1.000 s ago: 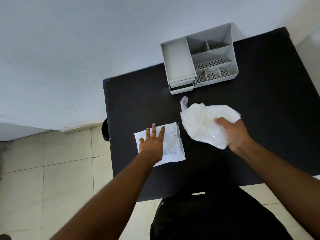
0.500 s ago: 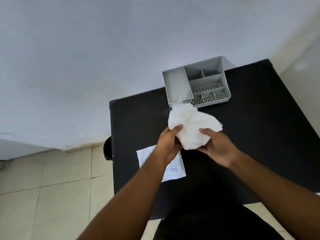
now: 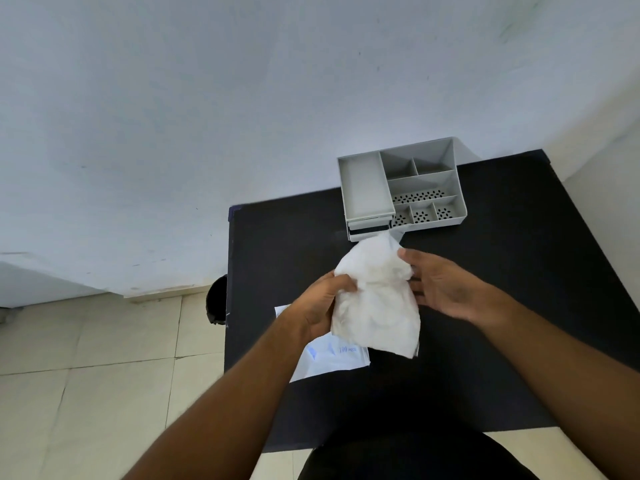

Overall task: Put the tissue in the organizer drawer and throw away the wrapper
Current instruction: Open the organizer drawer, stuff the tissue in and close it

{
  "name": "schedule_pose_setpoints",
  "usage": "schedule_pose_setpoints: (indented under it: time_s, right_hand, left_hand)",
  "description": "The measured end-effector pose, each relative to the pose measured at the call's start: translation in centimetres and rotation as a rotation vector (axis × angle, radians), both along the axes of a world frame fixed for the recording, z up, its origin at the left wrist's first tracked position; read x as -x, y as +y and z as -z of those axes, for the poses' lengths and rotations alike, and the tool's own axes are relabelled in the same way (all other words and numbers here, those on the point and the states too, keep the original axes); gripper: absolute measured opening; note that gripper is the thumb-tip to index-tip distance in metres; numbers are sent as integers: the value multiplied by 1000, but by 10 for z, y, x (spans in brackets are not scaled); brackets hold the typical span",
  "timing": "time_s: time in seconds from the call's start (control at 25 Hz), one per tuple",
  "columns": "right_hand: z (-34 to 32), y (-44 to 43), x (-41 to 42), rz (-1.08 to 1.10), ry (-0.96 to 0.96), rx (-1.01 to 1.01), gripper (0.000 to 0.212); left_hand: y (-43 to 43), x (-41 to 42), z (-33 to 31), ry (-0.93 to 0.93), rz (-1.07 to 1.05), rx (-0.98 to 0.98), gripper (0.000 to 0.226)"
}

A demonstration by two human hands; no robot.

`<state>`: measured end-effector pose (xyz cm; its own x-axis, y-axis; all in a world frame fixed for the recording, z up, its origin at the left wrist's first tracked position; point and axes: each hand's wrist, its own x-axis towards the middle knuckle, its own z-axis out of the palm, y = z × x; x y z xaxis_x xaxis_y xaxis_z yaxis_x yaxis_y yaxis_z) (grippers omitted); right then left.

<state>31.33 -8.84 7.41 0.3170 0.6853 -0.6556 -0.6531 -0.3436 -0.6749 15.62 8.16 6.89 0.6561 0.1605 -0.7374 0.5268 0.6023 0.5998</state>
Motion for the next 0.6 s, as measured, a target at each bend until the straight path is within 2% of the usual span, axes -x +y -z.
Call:
schedule_pose_setpoints:
  time_s: [0.16,0.32,0.44,0.52,0.6]
  right_hand:
    - [-6,23,5,4,-139,-106,43]
    - [-6,26,13,24,-458,-31,32]
    - [-6,26,17,51,-634,49,24]
    - [-8,26,19,-23,-752,89,21]
    - [-8,25,19,-126,-899,94,21]
  left_hand:
    - [-1,6,-2,55,12,83,59]
    - [-2,10,-8,6,-29,163,52]
    - [-4,9,-13,-13,-15,159,39]
    - [-4,9,-14,-39,-7,168,39]
    - [-4,6,-13,-64,-16,191,48]
